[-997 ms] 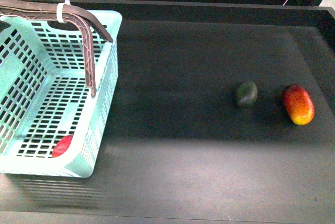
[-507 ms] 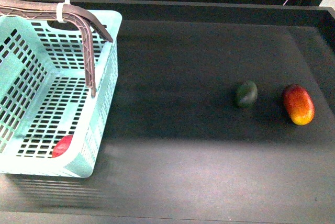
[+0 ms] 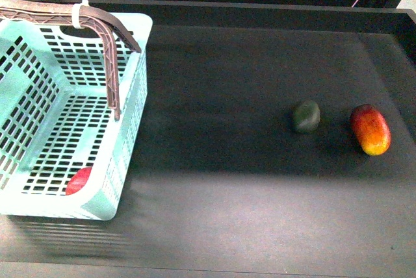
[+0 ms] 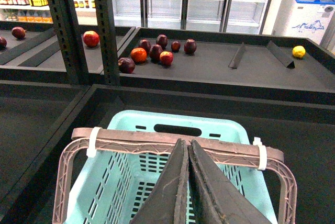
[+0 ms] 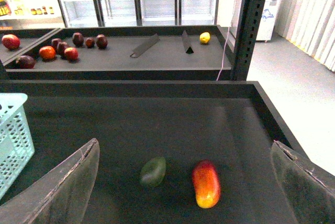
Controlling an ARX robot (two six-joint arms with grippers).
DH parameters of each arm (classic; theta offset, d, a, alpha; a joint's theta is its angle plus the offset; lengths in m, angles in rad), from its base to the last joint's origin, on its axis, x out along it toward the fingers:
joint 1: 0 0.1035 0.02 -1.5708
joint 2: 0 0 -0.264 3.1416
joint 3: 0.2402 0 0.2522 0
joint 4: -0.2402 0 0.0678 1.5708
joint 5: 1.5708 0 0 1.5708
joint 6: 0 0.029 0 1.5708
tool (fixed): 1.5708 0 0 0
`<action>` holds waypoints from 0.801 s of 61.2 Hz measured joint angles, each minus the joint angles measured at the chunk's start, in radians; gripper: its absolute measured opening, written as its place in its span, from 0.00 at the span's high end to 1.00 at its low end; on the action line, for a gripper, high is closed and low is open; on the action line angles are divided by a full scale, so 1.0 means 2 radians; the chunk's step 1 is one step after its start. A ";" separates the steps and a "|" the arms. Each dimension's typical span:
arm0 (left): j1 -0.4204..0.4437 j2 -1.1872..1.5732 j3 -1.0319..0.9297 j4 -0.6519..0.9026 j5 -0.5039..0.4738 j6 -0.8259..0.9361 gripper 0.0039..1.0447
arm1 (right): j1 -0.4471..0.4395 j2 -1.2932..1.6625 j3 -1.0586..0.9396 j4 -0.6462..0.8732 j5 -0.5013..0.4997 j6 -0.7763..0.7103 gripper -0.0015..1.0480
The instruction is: Pick apple with right arm and hold basket with left
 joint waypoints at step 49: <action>0.000 -0.289 -0.087 -0.197 0.000 0.004 0.97 | 0.000 0.000 0.000 0.000 0.000 0.000 0.08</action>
